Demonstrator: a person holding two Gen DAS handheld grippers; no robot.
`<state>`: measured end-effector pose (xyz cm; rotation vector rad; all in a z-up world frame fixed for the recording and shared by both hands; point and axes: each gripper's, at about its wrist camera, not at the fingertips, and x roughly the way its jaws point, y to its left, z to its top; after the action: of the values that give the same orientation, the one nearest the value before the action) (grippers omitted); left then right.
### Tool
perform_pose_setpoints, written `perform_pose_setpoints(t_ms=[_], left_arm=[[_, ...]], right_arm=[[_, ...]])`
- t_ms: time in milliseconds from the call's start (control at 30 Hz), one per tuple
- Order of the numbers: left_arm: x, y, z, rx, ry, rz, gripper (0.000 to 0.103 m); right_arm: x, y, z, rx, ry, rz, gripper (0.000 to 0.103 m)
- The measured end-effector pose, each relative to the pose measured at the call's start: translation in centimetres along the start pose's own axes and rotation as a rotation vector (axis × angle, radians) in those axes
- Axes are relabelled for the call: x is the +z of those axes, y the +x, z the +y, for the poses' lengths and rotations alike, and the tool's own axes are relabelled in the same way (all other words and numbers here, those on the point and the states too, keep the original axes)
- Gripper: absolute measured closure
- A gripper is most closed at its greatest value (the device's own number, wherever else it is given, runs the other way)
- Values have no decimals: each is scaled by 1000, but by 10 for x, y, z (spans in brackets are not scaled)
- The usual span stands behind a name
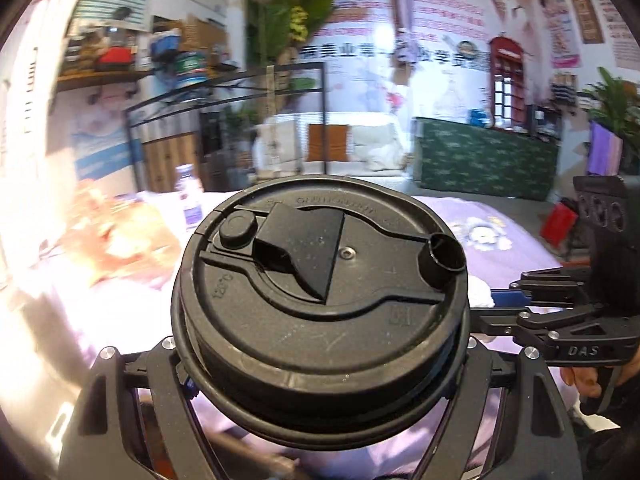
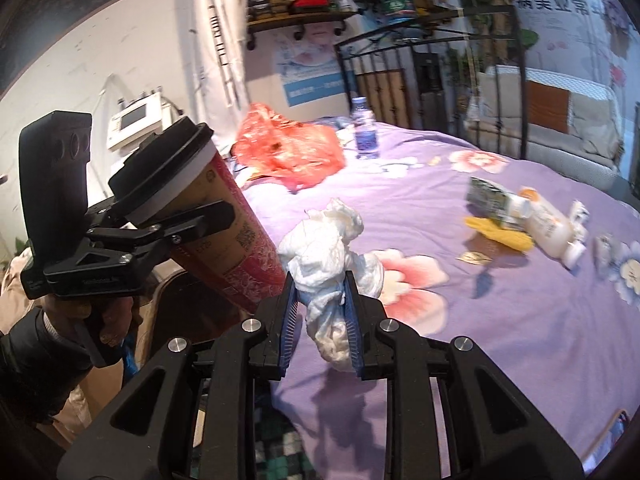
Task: Collect trash
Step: 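Carry the red cup and tissue to the black bin and release both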
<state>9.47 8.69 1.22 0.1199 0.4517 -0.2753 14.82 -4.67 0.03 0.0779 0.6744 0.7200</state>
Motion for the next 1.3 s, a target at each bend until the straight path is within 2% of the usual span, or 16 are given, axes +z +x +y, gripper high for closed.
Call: perform_pose_setpoints(t_ms=[267,433,700,800,1300], left_arm=[[-24,-34,55,153,-131,47,25],[-47,-46,81,259,-196,103,25],[-99,-25,127,406,-333,328,25],[-120,-14,141,407,-387,402,25],[-182,43,167,405,-484,731,24]], right_arm=[[-4,40,57,108,-60,39,80],[-11,55,84,149,-87,66,80],[-21,66,96,172,-99,95,80],[-24,67,97,173,-100,103,80],[-29,69,91,170,-76,120,80]])
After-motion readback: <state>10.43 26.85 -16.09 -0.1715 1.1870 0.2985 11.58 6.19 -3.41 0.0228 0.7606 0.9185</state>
